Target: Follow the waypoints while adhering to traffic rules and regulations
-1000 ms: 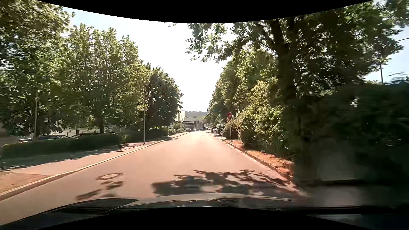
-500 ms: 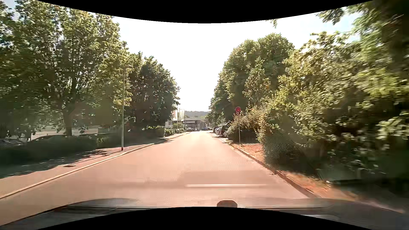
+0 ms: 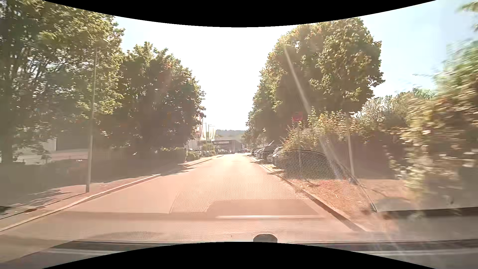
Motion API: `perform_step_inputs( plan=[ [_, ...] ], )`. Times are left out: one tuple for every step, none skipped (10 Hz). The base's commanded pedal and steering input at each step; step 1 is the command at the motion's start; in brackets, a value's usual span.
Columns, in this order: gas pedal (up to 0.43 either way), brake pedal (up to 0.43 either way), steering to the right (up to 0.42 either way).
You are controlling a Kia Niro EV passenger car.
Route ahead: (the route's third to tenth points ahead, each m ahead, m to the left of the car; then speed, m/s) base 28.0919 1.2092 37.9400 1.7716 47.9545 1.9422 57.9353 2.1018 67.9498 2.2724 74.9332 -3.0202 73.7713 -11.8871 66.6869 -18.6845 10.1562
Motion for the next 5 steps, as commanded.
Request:
perform_step_inputs(
  plan=[
    [0.087, 0.000, -0.010],
    [0.087, 0.000, -0.010],
    [0.087, 0.000, -0.010],
    [0.087, 0.000, -0.010],
    [0.087, 0.000, -0.011]
  ],
)
